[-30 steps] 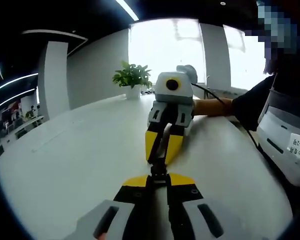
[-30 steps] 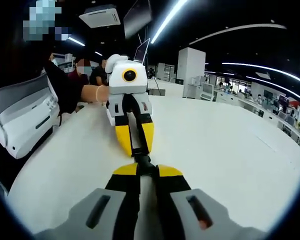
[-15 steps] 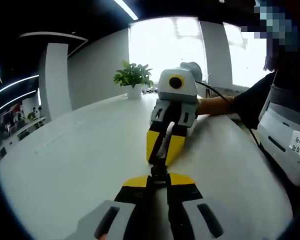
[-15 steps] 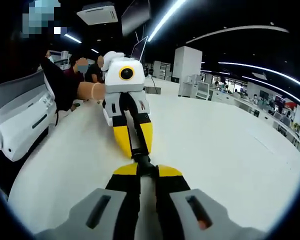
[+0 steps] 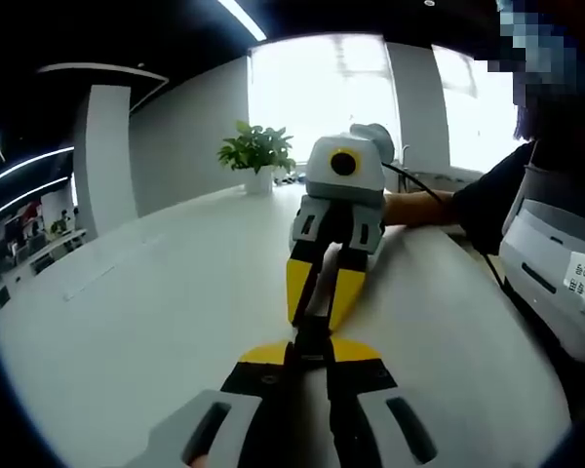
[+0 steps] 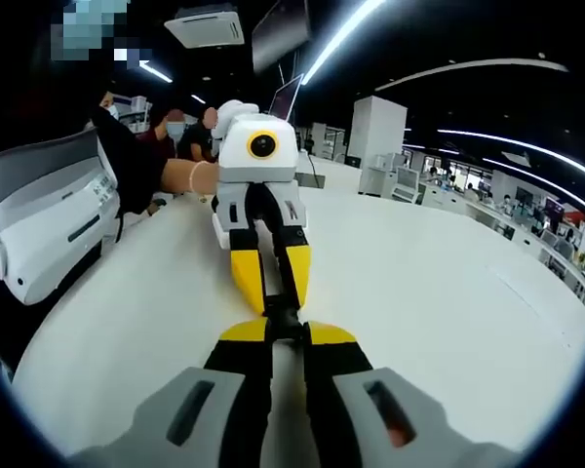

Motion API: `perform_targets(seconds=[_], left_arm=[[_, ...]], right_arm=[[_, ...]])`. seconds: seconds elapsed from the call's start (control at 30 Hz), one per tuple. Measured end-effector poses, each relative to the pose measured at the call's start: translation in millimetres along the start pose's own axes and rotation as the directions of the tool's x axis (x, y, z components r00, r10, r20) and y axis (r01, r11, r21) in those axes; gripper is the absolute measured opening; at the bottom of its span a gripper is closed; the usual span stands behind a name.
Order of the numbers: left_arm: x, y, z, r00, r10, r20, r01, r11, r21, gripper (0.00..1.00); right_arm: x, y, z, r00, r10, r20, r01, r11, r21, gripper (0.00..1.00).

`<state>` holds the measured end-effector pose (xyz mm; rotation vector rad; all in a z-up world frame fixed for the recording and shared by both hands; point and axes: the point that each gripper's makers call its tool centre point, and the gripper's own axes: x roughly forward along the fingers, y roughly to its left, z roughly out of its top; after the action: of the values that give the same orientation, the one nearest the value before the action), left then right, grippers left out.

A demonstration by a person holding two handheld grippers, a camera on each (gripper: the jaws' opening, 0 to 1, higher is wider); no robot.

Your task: Snap the two parts of the plastic buckle together until the buckle closes and remains connected.

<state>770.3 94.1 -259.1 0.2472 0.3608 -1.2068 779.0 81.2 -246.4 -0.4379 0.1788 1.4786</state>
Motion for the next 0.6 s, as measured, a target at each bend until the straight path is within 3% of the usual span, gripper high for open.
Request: perform_targets(seconds=[0.2,0.37,0.6], left_arm=[[0,3.0,1.4,1.000,0.007,0.000,-0.007,1.000,0.001,0.13],[-6,11.7,6.8,0.999,0.031,0.034,-0.029,0.999,-0.042,0.16],[-25,28.9,16.4,0.990,0.129,0.055,-0.129,0.992,-0.015,0.20]], right_arm=[[1,-5,0.5,1.000,-0.008,0.003,0.008,1.000,0.006,0.11],[-5,-12,3.4,0.999,-0.034,0.015,0.034,0.999,0.019,0.11],[-16,-35,7.6,0.993,-0.112,0.030,0.110,0.993,0.043,0.11]])
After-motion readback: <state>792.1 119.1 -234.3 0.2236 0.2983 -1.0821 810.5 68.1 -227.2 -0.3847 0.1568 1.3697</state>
